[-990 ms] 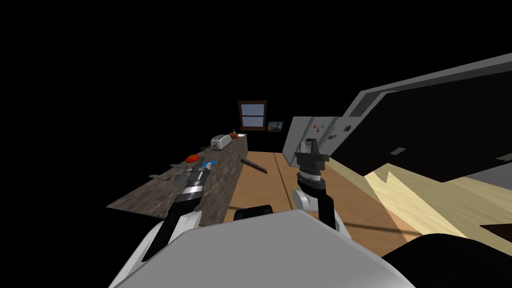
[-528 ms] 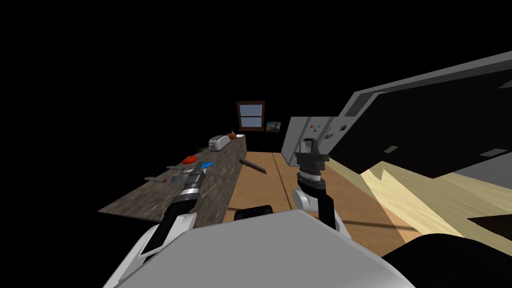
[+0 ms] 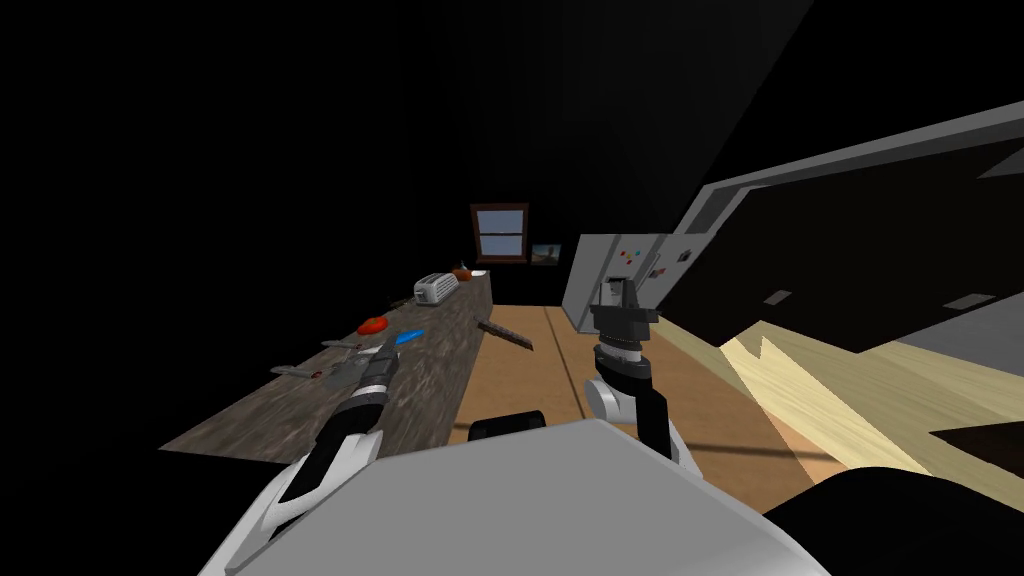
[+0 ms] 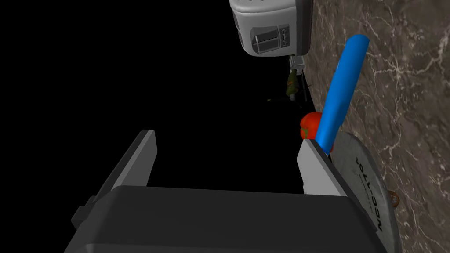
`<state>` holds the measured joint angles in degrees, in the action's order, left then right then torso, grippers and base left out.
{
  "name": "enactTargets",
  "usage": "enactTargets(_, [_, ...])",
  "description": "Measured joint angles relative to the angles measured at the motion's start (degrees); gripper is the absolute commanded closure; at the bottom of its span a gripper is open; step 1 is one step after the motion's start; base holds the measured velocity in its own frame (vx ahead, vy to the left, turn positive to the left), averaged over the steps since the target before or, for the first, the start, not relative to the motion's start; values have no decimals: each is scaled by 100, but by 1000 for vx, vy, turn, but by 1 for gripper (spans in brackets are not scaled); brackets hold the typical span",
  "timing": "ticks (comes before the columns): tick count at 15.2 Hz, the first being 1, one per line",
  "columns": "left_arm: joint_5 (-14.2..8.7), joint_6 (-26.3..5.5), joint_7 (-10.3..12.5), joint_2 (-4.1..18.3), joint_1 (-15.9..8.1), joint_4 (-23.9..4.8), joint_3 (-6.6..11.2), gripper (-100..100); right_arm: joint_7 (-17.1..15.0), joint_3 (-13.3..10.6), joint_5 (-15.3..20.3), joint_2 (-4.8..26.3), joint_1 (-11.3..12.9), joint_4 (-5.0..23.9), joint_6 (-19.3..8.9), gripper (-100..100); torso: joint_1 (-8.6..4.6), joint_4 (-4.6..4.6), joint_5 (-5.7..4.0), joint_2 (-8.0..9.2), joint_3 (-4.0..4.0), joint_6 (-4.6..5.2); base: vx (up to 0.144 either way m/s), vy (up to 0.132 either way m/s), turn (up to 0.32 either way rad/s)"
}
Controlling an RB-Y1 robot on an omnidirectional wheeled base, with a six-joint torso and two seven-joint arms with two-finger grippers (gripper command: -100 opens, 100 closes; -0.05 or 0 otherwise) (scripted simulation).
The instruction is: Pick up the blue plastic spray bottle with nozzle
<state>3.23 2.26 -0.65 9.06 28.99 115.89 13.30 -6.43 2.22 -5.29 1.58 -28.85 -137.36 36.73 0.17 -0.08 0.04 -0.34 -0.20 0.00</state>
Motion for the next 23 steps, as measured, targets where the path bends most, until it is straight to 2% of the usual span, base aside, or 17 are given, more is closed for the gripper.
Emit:
enactTargets(2, [1, -157, -76, -57, 68, -60, 120, -100, 0, 0, 0, 0, 0, 0, 0, 0, -1, -1, 0, -5, -3, -1, 106, 27, -43])
enactTargets(5, [16, -330, -206, -140, 16, -291, 304, -100, 0, 0, 0, 0, 0, 0, 0, 0, 2, -2, 0, -10, -6, 0, 114, 44, -38])
enactTargets(10, [50, -736, -484, -519, -174, -663, 699, -100, 0, 1, 0, 1, -1, 0, 0, 0, 15, -8, 4, -36, -21, 1, 156, 68, -53])
enactTargets(13, [79, -867, -576, -827, -271, -727, 814, -100, 0, 0, 0, 0, 0, 0, 0, 0, 9, -3, 3, -12, -7, 0, 83, 54, -21])
enactTargets(16, [91, -891, -614, -1004, -296, -771, 859, -100, 0, 0, 0, 0, 0, 0, 0, 0, -8, 2, -2, 15, 8, 0, 24, 13, -2])
enactTargets(17, [91, -891, -614, -1002, -296, -770, 859, 100, 0, 0, 0, 0, 1, 0, 0, 0, -12, 4, -2, 22, 12, 0, 6, 3, 0])
enactTargets(22, [90, -898, -614, -1008, -289, -779, 853, 100, 0, 0, 0, -1, 1, 0, 0, 0, -15, 12, -10, 31, 20, 1, 0, 0, 0])
enactTargets(23, [90, -898, -614, -1008, -289, -779, 853, -100, 0, 0, 0, 0, 1, 0, 0, 0, -14, 12, -10, 31, 20, 1, -4, -19, -8])
